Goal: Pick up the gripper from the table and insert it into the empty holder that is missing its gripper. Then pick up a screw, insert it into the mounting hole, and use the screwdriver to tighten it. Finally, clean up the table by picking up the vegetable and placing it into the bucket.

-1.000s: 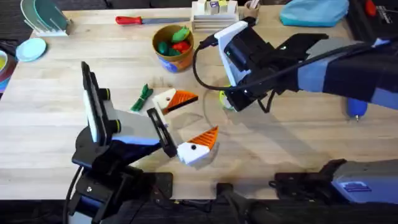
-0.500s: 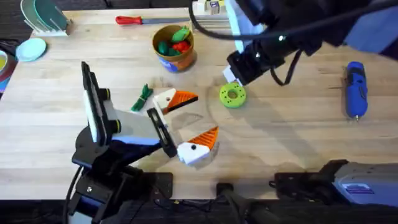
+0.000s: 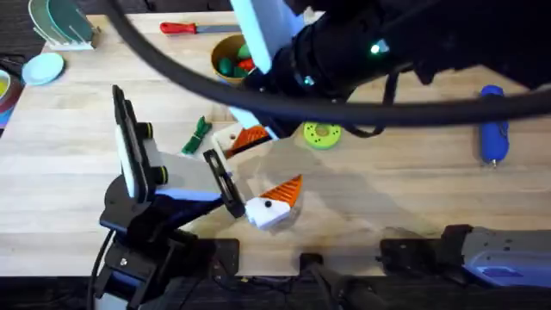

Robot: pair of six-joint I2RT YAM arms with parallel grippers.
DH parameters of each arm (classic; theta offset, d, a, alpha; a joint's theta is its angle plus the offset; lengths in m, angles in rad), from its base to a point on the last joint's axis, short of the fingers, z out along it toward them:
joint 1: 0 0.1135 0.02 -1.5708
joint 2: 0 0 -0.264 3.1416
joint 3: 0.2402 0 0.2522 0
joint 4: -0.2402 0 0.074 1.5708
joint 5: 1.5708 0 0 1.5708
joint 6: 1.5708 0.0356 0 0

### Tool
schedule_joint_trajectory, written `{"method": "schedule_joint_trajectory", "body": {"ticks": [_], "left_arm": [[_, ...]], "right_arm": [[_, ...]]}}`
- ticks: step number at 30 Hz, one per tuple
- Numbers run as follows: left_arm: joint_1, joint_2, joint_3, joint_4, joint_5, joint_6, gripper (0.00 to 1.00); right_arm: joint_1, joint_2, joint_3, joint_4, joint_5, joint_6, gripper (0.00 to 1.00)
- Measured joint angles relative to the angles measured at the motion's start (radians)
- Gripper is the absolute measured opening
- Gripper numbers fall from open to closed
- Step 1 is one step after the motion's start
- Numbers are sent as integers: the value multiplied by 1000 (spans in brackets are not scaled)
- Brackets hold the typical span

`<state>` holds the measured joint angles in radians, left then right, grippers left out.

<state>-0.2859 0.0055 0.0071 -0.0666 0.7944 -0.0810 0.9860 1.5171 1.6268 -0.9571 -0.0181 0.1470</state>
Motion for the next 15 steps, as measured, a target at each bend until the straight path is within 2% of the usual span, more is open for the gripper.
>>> {"method": "schedule_joint_trajectory", "body": {"ticks": [15], "left_arm": [[0, 0, 0, 0, 3, 29, 992]], "right_arm": [[46, 102, 0, 37, -6, 63, 5]]}}
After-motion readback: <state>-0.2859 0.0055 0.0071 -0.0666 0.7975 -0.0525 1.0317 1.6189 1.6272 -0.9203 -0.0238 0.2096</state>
